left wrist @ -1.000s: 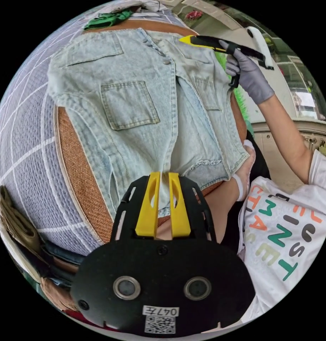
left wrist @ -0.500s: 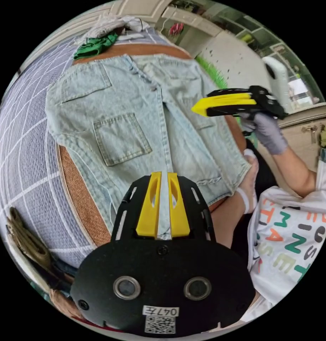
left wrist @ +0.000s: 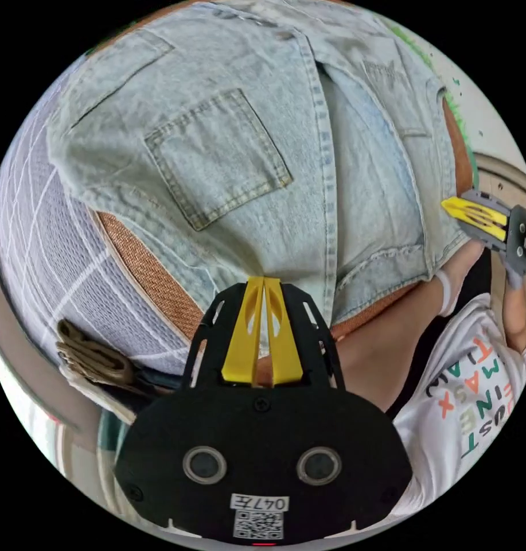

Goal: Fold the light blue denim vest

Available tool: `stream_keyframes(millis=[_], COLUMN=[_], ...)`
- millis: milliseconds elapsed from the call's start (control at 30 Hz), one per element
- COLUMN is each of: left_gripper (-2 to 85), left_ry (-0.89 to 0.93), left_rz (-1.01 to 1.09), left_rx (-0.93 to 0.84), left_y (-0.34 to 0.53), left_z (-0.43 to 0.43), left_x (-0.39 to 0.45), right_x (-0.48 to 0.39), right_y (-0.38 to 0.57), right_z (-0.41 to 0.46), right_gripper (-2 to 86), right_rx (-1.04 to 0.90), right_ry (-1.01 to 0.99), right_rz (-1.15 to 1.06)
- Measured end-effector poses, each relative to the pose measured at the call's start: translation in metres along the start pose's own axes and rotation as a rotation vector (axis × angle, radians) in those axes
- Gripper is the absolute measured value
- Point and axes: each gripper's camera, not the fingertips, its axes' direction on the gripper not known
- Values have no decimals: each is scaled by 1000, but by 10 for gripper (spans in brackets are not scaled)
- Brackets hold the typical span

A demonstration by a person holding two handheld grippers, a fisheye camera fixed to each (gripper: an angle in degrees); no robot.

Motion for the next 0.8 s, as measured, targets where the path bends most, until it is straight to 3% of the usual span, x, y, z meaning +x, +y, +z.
stream_keyframes(millis=[100,167,233,367,467,533,733,800], left_gripper=[-10,-10,-10,-10,-10,-10,-10,-10], left_ry=[-96,31,365,377,299,373,541,604], left_rz=[209,302,374,479,421,369,183,90], left_rx=[-70,-225,-510,-554,-322,-31,657,844], left_y=[-17,-23,-31,-36,-50,-41,37,63], left_z=[4,16,46,44,-21,-74,-121,-113], left_x=[35,43,56,88,79,53,-31,-56], right_x=[16,23,30,44,60,70,96,119], right_y=[-6,-8,-6,2,12,19,61,93], right_z=[-2,2,3,0,2,5,3,-18], right_gripper=[-7,-7,-7,-7,-7,-7,-9,-11], right_rx=[-48,-92,-96,-84,-66,-57,19,169], right_ry=[-95,-187,-207,-219,-257,-286,-386,-413], right_rz=[-40,-72,-76,-104,-109,-106,-113,-20])
